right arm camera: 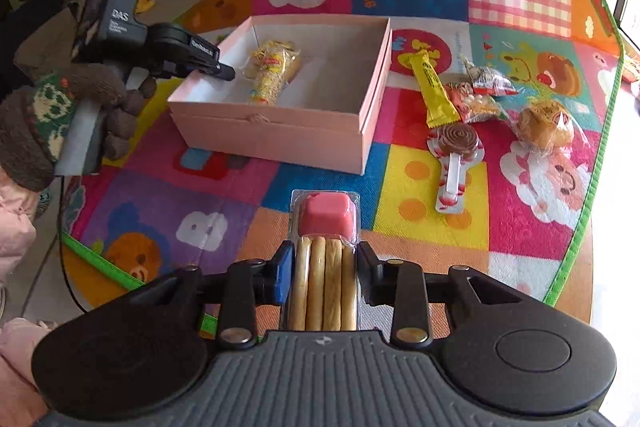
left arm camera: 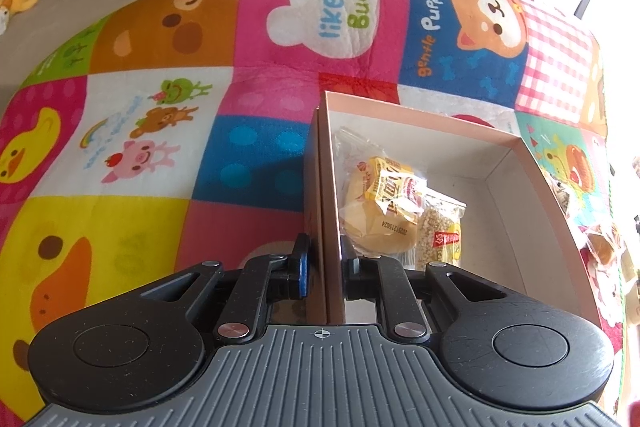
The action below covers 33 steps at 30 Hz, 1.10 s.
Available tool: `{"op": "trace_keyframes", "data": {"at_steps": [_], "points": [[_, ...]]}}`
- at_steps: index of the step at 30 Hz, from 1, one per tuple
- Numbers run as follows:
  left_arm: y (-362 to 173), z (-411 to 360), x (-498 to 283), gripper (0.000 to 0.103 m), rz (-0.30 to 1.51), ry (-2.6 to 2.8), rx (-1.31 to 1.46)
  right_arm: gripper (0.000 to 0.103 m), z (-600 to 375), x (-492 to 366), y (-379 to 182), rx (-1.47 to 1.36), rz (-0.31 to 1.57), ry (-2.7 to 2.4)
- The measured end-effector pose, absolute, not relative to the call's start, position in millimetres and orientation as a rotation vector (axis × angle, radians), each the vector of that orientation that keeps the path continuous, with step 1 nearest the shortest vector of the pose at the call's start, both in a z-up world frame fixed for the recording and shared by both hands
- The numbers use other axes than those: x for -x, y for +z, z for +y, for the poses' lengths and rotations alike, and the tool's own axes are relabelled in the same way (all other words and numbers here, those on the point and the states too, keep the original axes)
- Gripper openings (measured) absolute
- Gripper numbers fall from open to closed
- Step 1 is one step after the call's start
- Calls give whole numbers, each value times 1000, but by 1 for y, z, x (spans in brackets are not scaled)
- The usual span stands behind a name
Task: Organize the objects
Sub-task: 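Lower the biscuit stick tray into the box and open the right tool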
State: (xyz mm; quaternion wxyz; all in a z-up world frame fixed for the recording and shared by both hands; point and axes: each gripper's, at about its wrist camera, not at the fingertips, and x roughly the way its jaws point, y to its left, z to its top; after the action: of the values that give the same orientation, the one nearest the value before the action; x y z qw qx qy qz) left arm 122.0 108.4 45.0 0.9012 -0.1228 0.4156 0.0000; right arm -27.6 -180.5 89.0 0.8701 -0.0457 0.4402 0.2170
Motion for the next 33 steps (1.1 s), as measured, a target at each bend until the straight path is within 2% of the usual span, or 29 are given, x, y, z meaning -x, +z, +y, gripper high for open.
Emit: {"op": "trace_keyframes", "data": {"at_steps": [6,12,13,14,15,19,25,33], "points": [[44,113,-121,18,851,-16,287,33,-162,7,162,72,739,488],[42,116,-122,19,851,-26,310,34,-126,-48,182,27,637,467],[42,117,-122,20,850,-26,313,38,-122,-57,180,9,622,458],[42,117,-122,20,850,-27,315,50,-117,-67,175,-10,619,452],[41,118,-122,20,850,-28,316,52,-113,-76,170,-31,633,444],[42,117,-123,20,855,-31,315,52,-117,-85,154,-66,662,457],[42,116,-123,20,857,-30,303,54,-173,-79,134,-59,659,303],[42,114,-123,19,869,-23,286,54,-225,-85,66,15,777,186]]}}
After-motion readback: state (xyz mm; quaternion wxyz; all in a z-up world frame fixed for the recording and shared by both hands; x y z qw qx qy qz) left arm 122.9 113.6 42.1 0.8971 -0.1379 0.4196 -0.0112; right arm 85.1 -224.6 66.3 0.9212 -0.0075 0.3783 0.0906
